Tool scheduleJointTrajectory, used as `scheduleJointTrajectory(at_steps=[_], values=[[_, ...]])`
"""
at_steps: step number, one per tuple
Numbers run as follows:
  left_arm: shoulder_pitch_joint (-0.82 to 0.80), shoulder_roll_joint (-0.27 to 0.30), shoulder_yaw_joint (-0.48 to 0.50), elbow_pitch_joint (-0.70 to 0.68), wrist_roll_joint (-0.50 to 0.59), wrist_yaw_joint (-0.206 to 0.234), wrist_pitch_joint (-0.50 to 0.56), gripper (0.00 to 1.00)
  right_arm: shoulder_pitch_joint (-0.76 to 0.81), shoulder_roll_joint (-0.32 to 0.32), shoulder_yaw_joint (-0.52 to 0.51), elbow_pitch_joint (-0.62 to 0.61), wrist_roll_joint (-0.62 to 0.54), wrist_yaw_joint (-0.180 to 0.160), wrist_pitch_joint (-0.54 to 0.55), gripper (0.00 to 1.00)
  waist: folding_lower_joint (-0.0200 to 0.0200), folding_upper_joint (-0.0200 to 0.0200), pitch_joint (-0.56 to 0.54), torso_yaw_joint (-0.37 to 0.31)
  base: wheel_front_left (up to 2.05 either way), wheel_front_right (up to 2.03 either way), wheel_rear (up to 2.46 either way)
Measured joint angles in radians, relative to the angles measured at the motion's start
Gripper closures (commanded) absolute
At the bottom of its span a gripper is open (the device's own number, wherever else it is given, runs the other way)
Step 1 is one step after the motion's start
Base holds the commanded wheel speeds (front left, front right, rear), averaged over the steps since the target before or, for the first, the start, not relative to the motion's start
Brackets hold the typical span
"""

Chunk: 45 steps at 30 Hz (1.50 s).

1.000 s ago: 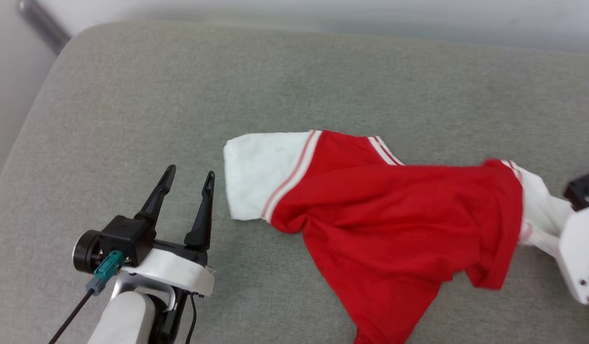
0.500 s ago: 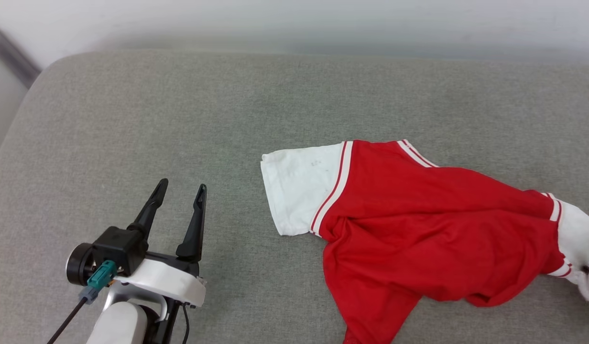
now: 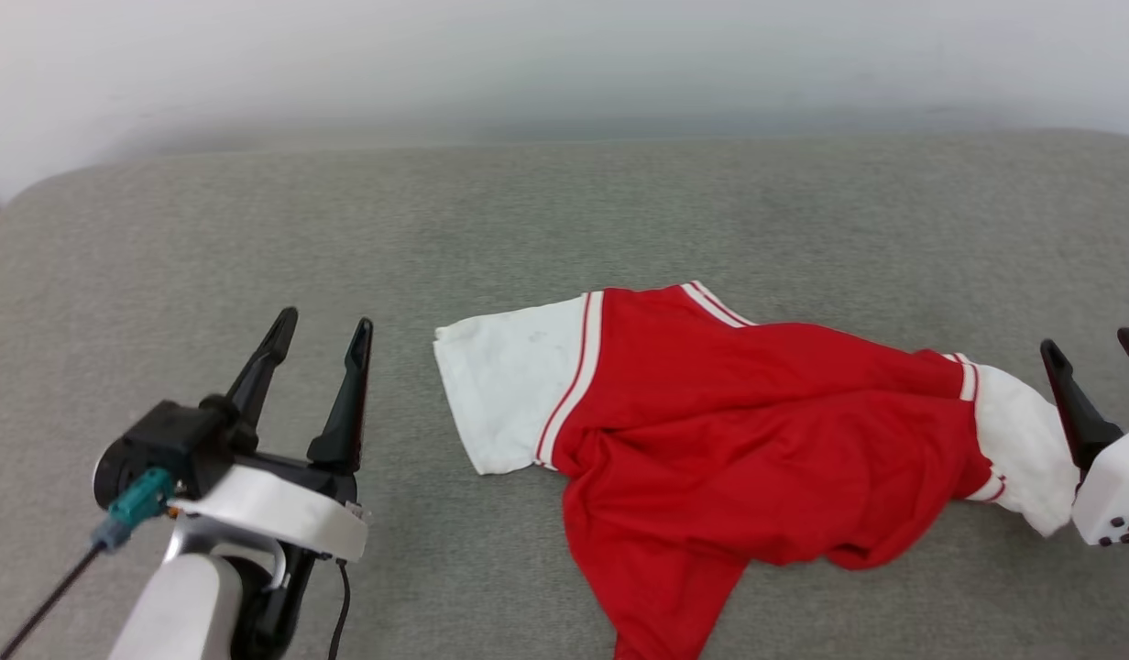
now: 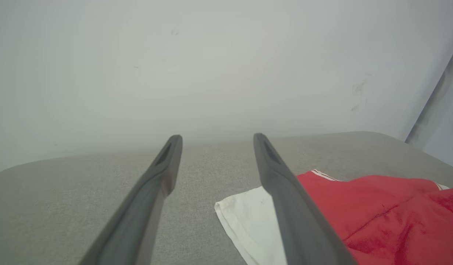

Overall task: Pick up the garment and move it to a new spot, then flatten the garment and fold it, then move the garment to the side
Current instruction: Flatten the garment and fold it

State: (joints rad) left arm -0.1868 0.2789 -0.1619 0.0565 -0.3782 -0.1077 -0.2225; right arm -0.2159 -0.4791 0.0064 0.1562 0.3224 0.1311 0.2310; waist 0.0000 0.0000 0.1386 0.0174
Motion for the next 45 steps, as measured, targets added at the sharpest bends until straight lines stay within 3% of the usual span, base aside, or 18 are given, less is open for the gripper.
scheduleJointTrajectory(at_steps=[4,11,16,22,27,35,36,37,38,45], values=[[-0.043,0.044,-0.028,-0.027,-0.046,-0.013,0.104,0.00,0.048,0.096,-0.062,-0.101,-0.036,0.000,-0.078,0.00,0.0000,0.0000,0.004,-0.038,0.00,0.00,0.00],[-0.221,0.182,-0.146,-0.044,-0.234,-0.021,0.470,0.00,0.073,0.230,-0.117,-0.203,-0.114,0.000,-0.163,0.00,0.0000,0.0000,0.064,-0.097,0.00,0.00,0.00],[-0.365,0.278,-0.201,0.023,-0.310,-0.022,0.736,0.00,0.077,0.287,-0.115,-0.218,-0.122,0.000,-0.182,0.00,0.0001,0.0000,0.122,-0.137,0.00,0.00,0.00],[-0.486,0.330,-0.253,0.128,-0.355,-0.022,0.993,0.00,0.076,0.303,-0.111,-0.197,-0.130,0.000,-0.199,0.00,0.0000,0.0001,0.183,-0.188,0.00,0.00,0.00],[-0.532,0.358,-0.289,0.179,-0.348,-0.022,1.097,0.00,0.071,0.308,-0.093,-0.176,-0.128,0.000,-0.213,0.00,0.0001,0.0000,0.226,-0.218,0.00,0.00,0.00],[-0.544,0.378,-0.313,0.247,-0.329,-0.020,1.125,0.00,0.044,0.307,-0.084,-0.153,-0.121,0.000,-0.231,0.00,0.0000,0.0000,0.269,-0.247,0.00,0.00,0.00],[-0.547,0.378,-0.311,0.254,-0.331,-0.020,1.125,0.06,0.043,0.306,-0.084,-0.152,-0.121,0.000,-0.232,0.00,0.0000,0.0000,0.272,-0.248,0.00,0.00,0.00],[-0.548,0.377,-0.310,0.263,-0.339,-0.020,1.127,0.93,0.040,0.306,-0.085,-0.150,-0.124,0.000,-0.232,0.00,0.0000,0.0000,0.275,-0.249,0.00,0.00,0.00],[-0.549,0.377,-0.309,0.267,-0.345,-0.020,1.130,1.00,0.037,0.306,-0.086,-0.149,-0.126,0.000,-0.232,0.00,0.0000,0.0000,0.277,-0.249,0.00,0.00,0.00],[-0.528,0.359,-0.300,0.277,-0.325,-0.012,0.998,1.00,0.038,0.276,-0.086,-0.141,-0.130,0.000,-0.200,0.00,0.0000,0.0000,0.255,-0.227,0.00,0.00,0.00]])
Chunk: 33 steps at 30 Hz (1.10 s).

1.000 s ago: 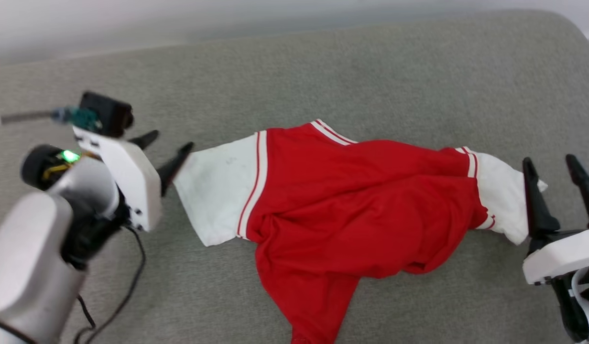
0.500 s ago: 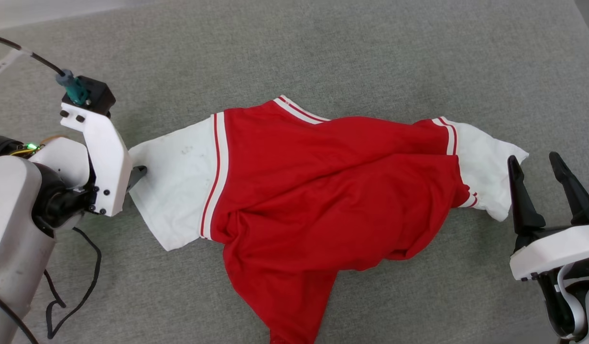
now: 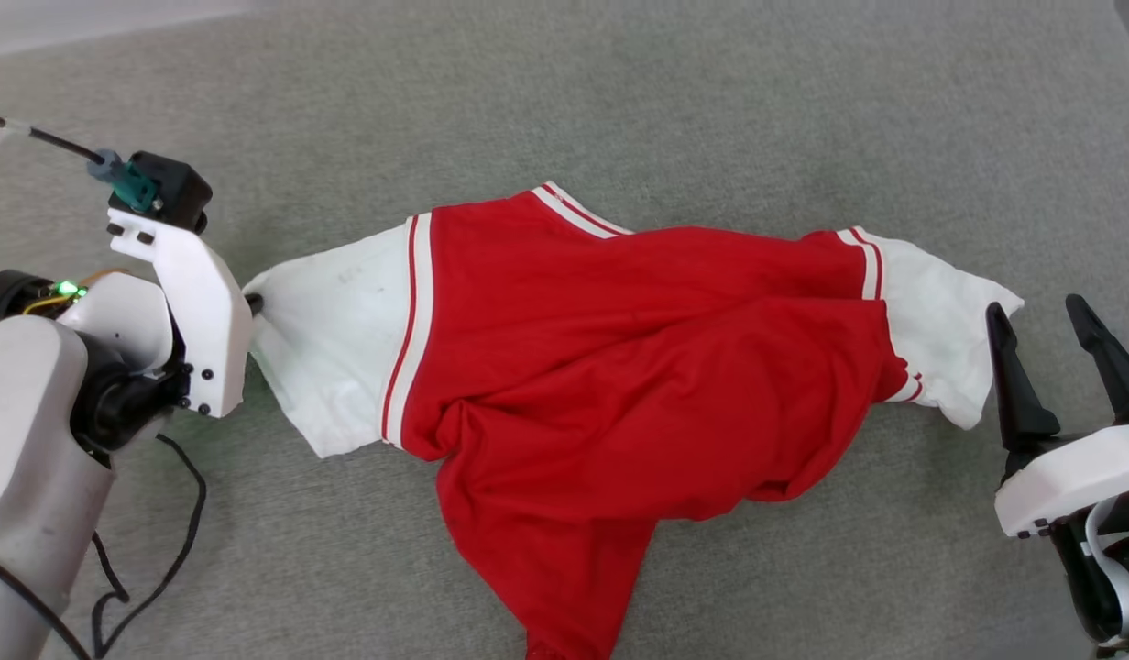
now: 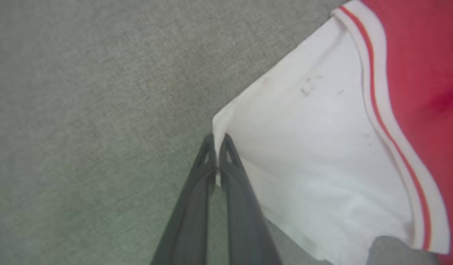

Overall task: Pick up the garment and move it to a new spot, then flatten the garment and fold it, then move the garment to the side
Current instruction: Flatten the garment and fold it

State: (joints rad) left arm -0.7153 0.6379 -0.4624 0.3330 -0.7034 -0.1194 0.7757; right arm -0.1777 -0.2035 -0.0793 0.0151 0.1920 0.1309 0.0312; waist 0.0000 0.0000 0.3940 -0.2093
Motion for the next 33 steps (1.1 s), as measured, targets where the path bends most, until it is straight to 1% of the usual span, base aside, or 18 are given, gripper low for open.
scheduleJointTrajectory(at_steps=[3,6,9,11,13,14,15,16,17,21,24,25,28,29,31,33], values=[[0.019,-0.016,0.028,-0.006,0.002,0.008,-0.100,1.00,0.006,-0.019,0.002,0.002,0.012,0.000,0.057,0.00,0.0000,0.0000,-0.026,0.018,0.00,0.00,0.00],[0.022,-0.025,0.041,-0.032,0.009,0.008,-0.179,1.00,0.024,-0.053,0.000,0.005,0.020,0.000,0.134,0.00,0.0000,0.0000,-0.055,0.043,0.00,0.00,0.00],[0.040,-0.026,0.037,-0.079,0.028,0.006,-0.236,1.00,0.046,-0.095,0.007,-0.001,0.031,0.000,0.223,0.00,0.0000,0.0000,-0.085,0.075,0.00,0.00,0.00],[0.054,-0.023,0.026,-0.129,0.036,0.003,-0.268,1.00,0.049,-0.115,-0.010,-0.012,0.035,0.000,0.287,0.00,0.0000,0.0000,-0.103,0.098,0.00,0.00,0.00],[0.074,-0.024,0.022,-0.189,0.038,0.001,-0.296,1.00,0.050,-0.134,-0.020,-0.033,0.048,0.000,0.372,0.00,0.0000,0.0000,-0.118,0.123,0.00,0.00,0.00],[0.097,-0.019,0.022,-0.252,0.038,0.000,-0.313,1.00,0.049,-0.167,-0.021,-0.061,0.051,0.000,0.468,0.00,0.0000,0.0000,-0.129,0.147,0.00,0.00,0.00],[0.097,-0.019,0.022,-0.252,0.038,0.000,-0.313,1.00,0.049,-0.167,-0.021,-0.061,0.051,0.000,0.468,0.00,0.0000,0.0000,-0.129,0.147,0.00,0.00,0.00],[0.108,-0.015,0.023,-0.285,0.038,0.001,-0.318,1.00,0.047,-0.191,-0.027,-0.073,0.049,0.000,0.515,0.00,-0.0001,0.0000,-0.132,0.158,0.00,0.00,0.00],[0.128,-0.011,0.023,-0.350,0.041,0.012,-0.326,1.00,0.034,-0.234,-0.042,-0.087,0.060,0.000,0.603,0.00,0.0000,0.0000,-0.135,0.181,0.00,0.00,0.00],[0.183,-0.008,0.025,-0.475,0.032,0.042,-0.323,1.00,-0.017,-0.295,-0.050,-0.071,0.121,0.000,0.757,0.00,-0.0001,0.0000,-0.128,0.216,0.00,0.00,0.00],[0.212,-0.002,0.025,-0.552,0.032,0.063,-0.317,1.00,-0.063,-0.360,-0.053,-0.037,0.127,0.000,0.819,0.00,0.0000,0.0000,-0.107,0.230,0.00,0.00,0.00],[0.216,-0.004,0.027,-0.571,0.032,0.068,-0.318,1.00,-0.077,-0.369,-0.056,-0.020,0.134,0.000,0.837,0.00,-0.0001,0.0000,-0.099,0.236,0.00,0.00,0.00],[0.221,-0.005,0.026,-0.607,0.034,0.077,-0.323,1.00,-0.096,-0.383,-0.052,0.016,0.142,0.000,0.857,0.00,-0.0001,0.0000,-0.081,0.248,0.00,0.00,0.00],[0.223,-0.006,0.027,-0.631,0.040,0.085,-0.328,1.00,-0.113,-0.395,-0.050,0.057,0.144,0.000,0.866,0.00,-0.0001,0.0000,-0.063,0.261,0.00,0.00,0.00],[0.225,-0.008,0.027,-0.641,0.041,0.086,-0.331,1.00,-0.123,-0.396,-0.049,0.077,0.146,0.000,0.867,0.00,-0.0001,0.0000,-0.053,0.267,0.00,0.00,0.00],[0.226,-0.015,0.025,-0.657,0.040,0.089,-0.338,1.00,-0.139,-0.392,-0.041,0.123,0.147,0.000,0.865,0.00,0.0000,0.0000,-0.035,0.280,0.00,0.00,0.00]])
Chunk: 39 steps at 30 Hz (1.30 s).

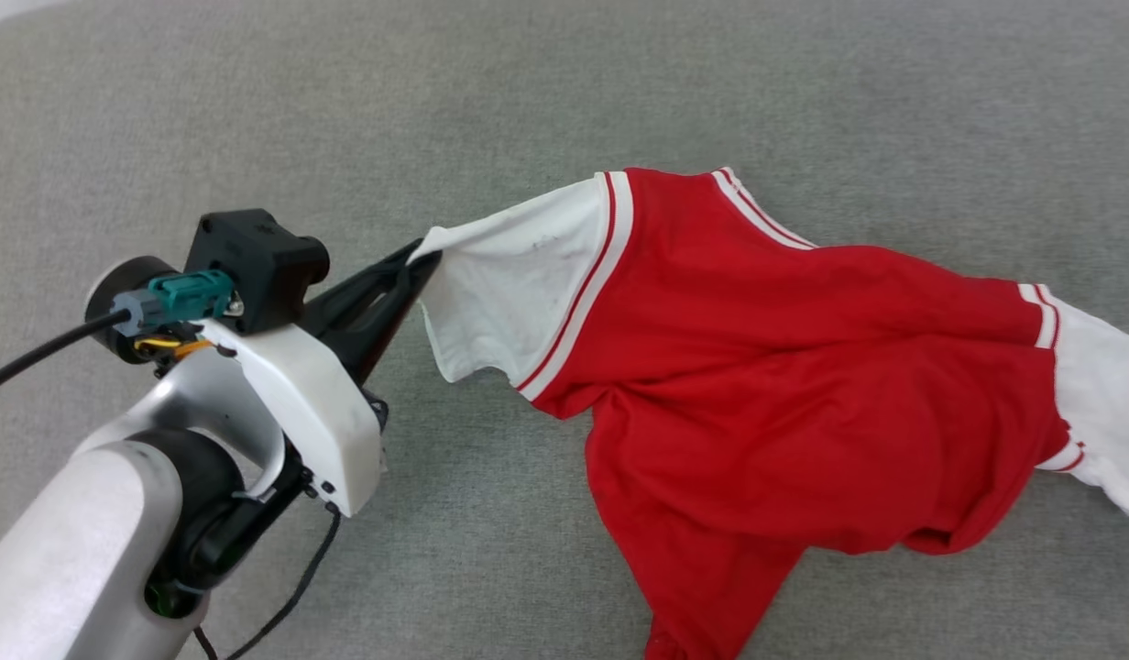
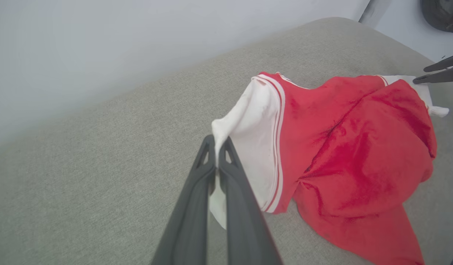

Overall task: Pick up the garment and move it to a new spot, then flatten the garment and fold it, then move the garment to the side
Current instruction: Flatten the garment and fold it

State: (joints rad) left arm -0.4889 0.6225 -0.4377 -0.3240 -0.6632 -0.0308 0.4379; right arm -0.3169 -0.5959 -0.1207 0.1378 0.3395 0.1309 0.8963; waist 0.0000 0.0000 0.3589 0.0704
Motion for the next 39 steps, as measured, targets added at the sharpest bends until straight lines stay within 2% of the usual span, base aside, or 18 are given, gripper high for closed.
scheduleJointTrajectory(at_steps=[9,10,11,12,13,17,22,25,31,39], values=[[0.009,-0.013,-0.012,-0.027,-0.007,0.002,-0.010,1.00,-0.052,0.024,0.058,0.132,-0.003,0.000,-0.054,0.00,-0.0001,0.0000,0.046,0.042,0.00,0.00,0.00],[0.009,-0.015,-0.013,-0.027,-0.007,0.003,-0.010,1.00,-0.054,0.022,0.065,0.140,-0.002,-0.002,-0.060,0.10,-0.0001,0.0000,0.049,0.044,0.00,0.00,0.00],[0.010,-0.016,-0.015,-0.028,-0.007,0.004,-0.010,1.00,-0.055,0.020,0.070,0.146,-0.002,-0.002,-0.064,0.57,-0.0001,0.0000,0.051,0.045,0.00,0.00,0.00],[0.011,-0.017,-0.016,-0.028,-0.006,0.004,-0.011,1.00,-0.056,0.019,0.072,0.152,-0.001,-0.002,-0.072,0.95,-0.0001,0.0000,0.052,0.046,0.00,0.00,0.00],[0.012,-0.017,-0.017,-0.028,-0.002,0.005,-0.012,1.00,-0.058,0.020,0.073,0.156,-0.001,-0.002,-0.088,1.00,-0.0001,0.0000,0.052,0.046,0.00,0.00,0.00],[0.022,-0.012,-0.013,-0.009,0.008,0.013,-0.029,1.00,-0.071,0.035,0.084,0.183,-0.002,0.000,-0.139,1.00,-0.0001,0.0000,0.035,0.042,0.00,0.00,0.00],[0.053,-0.008,0.002,0.018,0.000,0.022,-0.055,1.00,-0.073,0.018,0.098,0.194,-0.002,0.000,-0.174,1.00,0.0000,0.0000,-0.017,0.027,0.00,0.00,0.00],[0.075,0.001,0.022,0.016,-0.005,0.036,-0.070,1.00,-0.092,0.014,0.068,0.174,0.025,0.000,-0.193,1.00,0.0000,0.0000,-0.058,0.013,0.00,0.00,0.00],[0.107,0.020,0.078,-0.007,-0.021,0.064,-0.107,1.00,-0.121,-0.007,0.049,0.074,0.058,0.000,-0.201,1.00,0.0000,0.0000,-0.142,-0.021,0.00,0.00,0.00],[0.129,0.053,0.175,-0.018,-0.024,0.099,-0.182,1.00,-0.164,-0.030,0.083,-0.056,0.078,0.000,-0.288,1.00,-0.0001,0.0000,-0.232,-0.068,0.00,0.00,0.00]])
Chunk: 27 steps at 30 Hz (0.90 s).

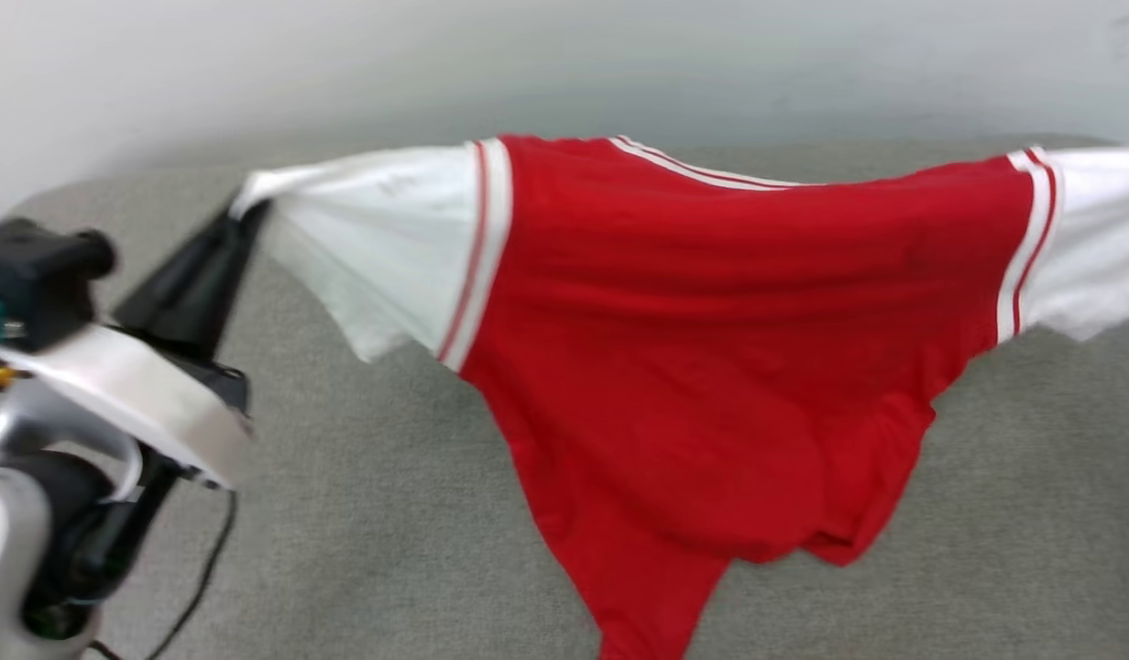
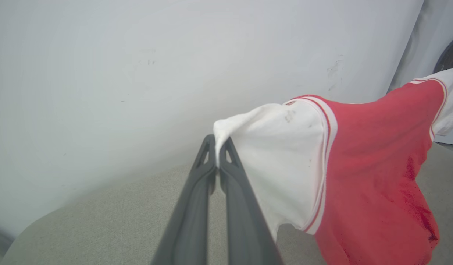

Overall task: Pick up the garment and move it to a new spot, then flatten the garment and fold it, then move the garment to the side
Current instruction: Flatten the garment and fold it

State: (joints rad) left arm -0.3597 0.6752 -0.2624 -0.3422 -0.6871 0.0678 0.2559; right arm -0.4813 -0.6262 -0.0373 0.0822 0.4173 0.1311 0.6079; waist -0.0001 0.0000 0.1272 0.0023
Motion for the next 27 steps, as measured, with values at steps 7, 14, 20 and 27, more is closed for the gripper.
scheduleJointTrajectory(at_steps=[7,14,20,27], values=[[0.029,0.051,0.110,-0.067,0.006,0.047,-0.036,1.00,-0.062,0.004,0.013,-0.122,0.039,0.000,-0.027,1.00,0.0000,0.0000,-0.045,-0.040,0.00,0.00,0.00],[0.013,0.092,0.220,-0.116,-0.002,0.075,-0.060,1.00,-0.139,0.005,0.008,-0.214,0.057,0.000,-0.051,1.00,0.0000,0.0000,-0.070,-0.061,0.00,0.00,0.00],[-0.035,0.125,0.284,-0.143,0.002,0.101,-0.061,1.00,-0.205,0.019,0.009,-0.251,0.042,0.000,-0.097,1.00,0.0000,0.0000,-0.064,-0.072,0.00,0.00,0.00],[-0.137,0.135,0.310,-0.142,0.018,0.121,-0.078,1.00,-0.283,0.039,0.012,-0.251,-0.004,0.000,-0.134,1.00,0.0000,0.0000,-0.025,-0.074,0.00,0.00,0.00]])
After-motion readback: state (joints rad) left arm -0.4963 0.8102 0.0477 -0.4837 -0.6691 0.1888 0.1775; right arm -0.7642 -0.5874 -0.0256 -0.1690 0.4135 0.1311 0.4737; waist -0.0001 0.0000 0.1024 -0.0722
